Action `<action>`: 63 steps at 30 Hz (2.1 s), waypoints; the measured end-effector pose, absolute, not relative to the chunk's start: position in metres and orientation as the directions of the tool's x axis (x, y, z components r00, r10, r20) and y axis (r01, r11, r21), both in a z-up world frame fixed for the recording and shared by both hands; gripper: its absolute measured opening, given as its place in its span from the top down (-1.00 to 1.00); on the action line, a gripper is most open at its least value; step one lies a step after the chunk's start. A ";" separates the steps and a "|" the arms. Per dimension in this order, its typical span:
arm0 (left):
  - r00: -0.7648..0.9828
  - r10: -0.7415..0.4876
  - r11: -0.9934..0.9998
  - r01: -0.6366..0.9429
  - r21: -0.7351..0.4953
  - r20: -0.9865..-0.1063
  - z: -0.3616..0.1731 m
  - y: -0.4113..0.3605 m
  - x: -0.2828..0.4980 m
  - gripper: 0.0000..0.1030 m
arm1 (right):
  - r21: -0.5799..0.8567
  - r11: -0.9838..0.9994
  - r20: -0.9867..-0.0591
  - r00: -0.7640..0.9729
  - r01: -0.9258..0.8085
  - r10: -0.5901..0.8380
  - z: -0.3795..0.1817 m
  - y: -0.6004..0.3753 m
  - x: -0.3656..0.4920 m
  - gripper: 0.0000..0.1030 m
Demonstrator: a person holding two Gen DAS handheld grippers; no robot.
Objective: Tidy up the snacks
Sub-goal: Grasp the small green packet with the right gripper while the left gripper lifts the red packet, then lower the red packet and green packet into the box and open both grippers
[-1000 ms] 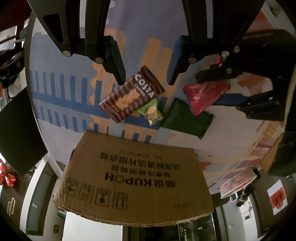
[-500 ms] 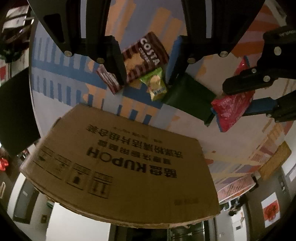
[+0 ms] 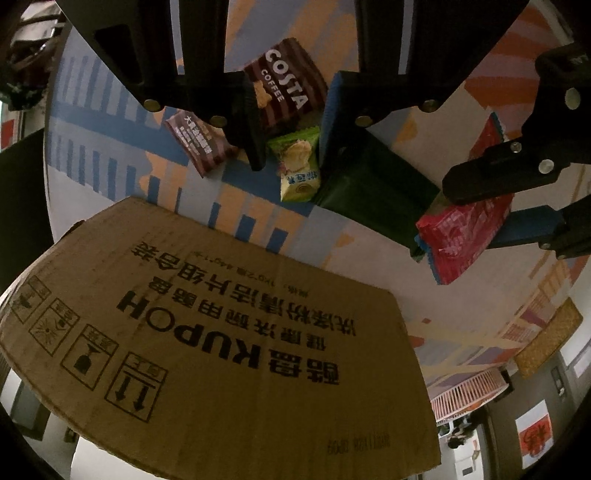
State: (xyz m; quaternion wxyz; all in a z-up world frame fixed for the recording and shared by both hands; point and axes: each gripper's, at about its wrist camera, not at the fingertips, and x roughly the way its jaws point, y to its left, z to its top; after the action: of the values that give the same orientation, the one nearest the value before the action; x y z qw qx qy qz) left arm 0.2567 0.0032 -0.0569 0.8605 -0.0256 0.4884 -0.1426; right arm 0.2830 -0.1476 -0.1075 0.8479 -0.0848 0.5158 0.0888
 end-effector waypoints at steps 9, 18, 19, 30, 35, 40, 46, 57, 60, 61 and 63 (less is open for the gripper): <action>0.512 -0.266 0.960 0.216 -0.177 -0.817 -0.044 0.003 0.250 0.22 | -0.017 0.977 -0.878 0.472 -0.212 0.087 -0.099 -0.156 0.273 0.46; 0.568 -0.287 0.956 0.227 -0.188 -0.772 -0.013 0.000 0.240 0.22 | 0.030 0.989 -0.805 0.582 -0.147 0.111 -0.051 -0.180 0.243 0.46; 0.575 -0.289 0.955 0.228 -0.190 -0.765 -0.009 0.000 0.240 0.22 | 0.032 0.989 -0.796 0.595 -0.142 0.111 -0.045 -0.181 0.241 0.46; 0.673 -0.311 0.949 0.260 -0.180 -0.671 0.048 -0.003 0.243 0.22 | 0.024 0.994 -0.663 0.742 -0.111 0.099 0.028 -0.184 0.229 0.46; 0.708 -0.303 0.951 0.269 -0.153 -0.638 0.069 -0.005 0.253 0.22 | 0.027 0.995 -0.624 0.776 -0.098 0.093 0.044 -0.183 0.234 0.46; 0.732 -0.295 0.953 0.276 -0.128 -0.614 0.084 -0.006 0.269 0.22 | 0.027 0.997 -0.593 0.801 -0.077 0.078 0.060 -0.186 0.246 0.46; 0.737 -0.304 0.948 0.295 -0.116 -0.604 0.094 -0.007 0.296 0.22 | 0.030 0.998 -0.579 0.813 -0.057 0.064 0.069 -0.189 0.263 0.46; 0.706 -0.302 0.943 0.318 -0.094 -0.640 0.086 -0.018 0.346 0.22 | 0.021 1.000 -0.605 0.796 -0.008 0.019 0.066 -0.200 0.299 0.45; 0.695 -0.303 0.940 0.329 -0.086 -0.652 0.081 -0.022 0.355 0.21 | 0.019 1.000 -0.612 0.791 0.005 0.008 0.064 -0.202 0.307 0.45; 0.698 -0.290 0.943 0.325 -0.070 -0.655 0.080 -0.023 0.356 0.14 | 0.019 1.000 -0.616 0.788 0.010 0.004 0.063 -0.202 0.309 0.43; 0.710 -0.275 0.946 0.321 -0.049 -0.648 0.079 -0.023 0.353 -0.15 | 0.026 0.999 -0.624 0.782 0.029 -0.007 0.062 -0.205 0.308 0.13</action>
State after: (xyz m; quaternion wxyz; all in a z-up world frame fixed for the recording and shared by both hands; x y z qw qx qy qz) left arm 0.3533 -0.0229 0.0794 0.9241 0.0335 0.3449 -0.1611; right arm 0.3084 -0.2050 0.0621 0.9437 0.0171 0.3303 -0.0096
